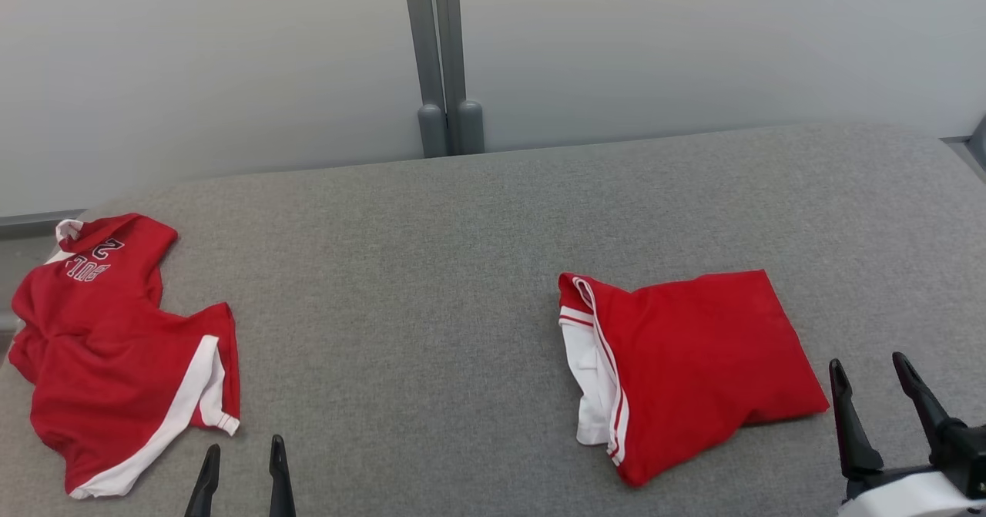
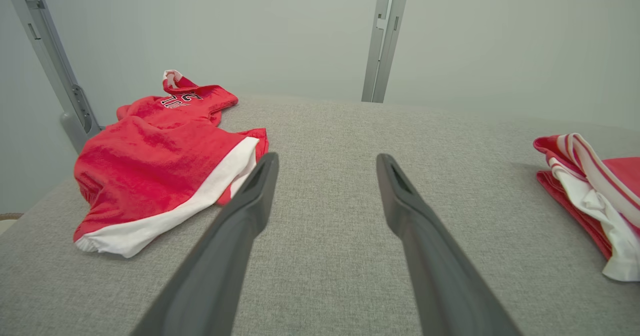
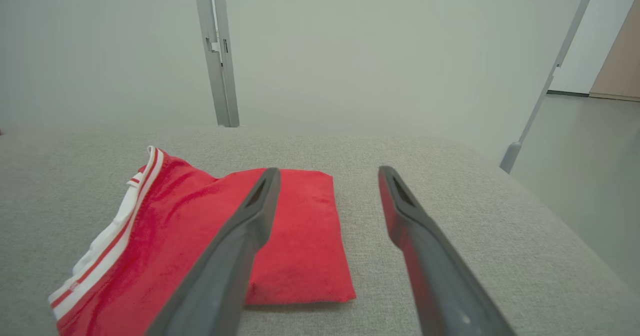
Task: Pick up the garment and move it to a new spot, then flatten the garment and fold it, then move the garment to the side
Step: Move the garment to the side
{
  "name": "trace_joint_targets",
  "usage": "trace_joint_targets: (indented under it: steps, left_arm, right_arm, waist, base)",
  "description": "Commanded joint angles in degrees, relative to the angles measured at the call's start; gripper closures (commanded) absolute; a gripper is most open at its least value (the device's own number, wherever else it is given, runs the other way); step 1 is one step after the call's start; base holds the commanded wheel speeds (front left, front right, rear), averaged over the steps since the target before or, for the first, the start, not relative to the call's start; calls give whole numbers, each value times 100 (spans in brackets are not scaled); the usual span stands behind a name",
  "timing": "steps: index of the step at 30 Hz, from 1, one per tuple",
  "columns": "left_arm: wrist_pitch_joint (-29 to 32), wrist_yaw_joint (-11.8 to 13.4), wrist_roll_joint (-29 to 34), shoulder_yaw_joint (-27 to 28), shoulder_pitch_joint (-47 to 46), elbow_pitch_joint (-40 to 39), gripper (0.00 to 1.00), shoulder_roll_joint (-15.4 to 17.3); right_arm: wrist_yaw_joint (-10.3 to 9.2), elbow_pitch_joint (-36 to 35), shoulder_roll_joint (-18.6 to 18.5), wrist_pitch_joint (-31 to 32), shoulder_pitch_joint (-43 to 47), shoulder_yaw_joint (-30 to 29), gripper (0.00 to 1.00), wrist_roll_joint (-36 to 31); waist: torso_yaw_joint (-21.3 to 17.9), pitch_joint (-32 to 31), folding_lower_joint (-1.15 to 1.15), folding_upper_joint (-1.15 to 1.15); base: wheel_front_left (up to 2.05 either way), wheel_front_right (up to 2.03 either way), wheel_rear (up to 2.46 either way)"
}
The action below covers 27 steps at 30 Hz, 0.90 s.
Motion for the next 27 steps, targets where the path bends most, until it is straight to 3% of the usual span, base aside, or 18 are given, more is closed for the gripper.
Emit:
trace_joint_targets:
  steps: [1, 5, 10, 15, 24, 25, 26, 27]
  left_arm:
    - [-19, -19, -3, 25, -14, -12, 0, 10]
    - [-19, -46, 15, -30, -105, 19, 0, 10]
    - [-19, -88, 23, -151, -282, 43, 0, 10]
    - [-19, -78, 2, -175, -447, 83, 0, 10]
    - [-19, -121, -39, -89, -683, 28, 0, 10]
    - [-18, -119, -42, -88, -706, 24, 0, 10]
    - [-19, -110, -43, -86, -736, 12, 0, 10]
    - [-19, -113, -49, -89, -782, -1, 0, 10]
  right_arm:
    - [-2, 122, 2, -15, -189, 99, 0, 209]
    - [-2, 853, -293, 156, -845, 520, 0, 730]
    - [-4, 1750, -600, 1520, -1920, 609, 0, 1334]
    - [-1, 2570, -712, 2582, -2635, 588, 0, 1433]
    - [1, 3607, -546, 3260, -3129, 707, 0, 1702]
    - [4, 3634, -515, 3348, -3161, 817, 56, 1816]
    - [9, 3622, -488, 3395, -3203, 909, 100, 1990]
    - [9, 3623, -509, 3419, -3269, 968, 100, 2140]
  waist:
    - [14, 53, 0, 0]
    - [67, 193, 0, 0]
    - [237, 526, 0, 0]
    - [521, 844, 0, 0]
    - [736, 1266, 0, 0]
    - [726, 1315, 0, 0]
    - [705, 1369, 0, 0]
    - [674, 1431, 0, 0]
  base:
    - [0, 0, 0]
    - [0, 0, 0]
    - [0, 0, 0]
    - [0, 0, 0]
    - [0, 0, 0]
    - [0, 0, 0]
    - [0, 0, 0]
    - [0, 0, 0]
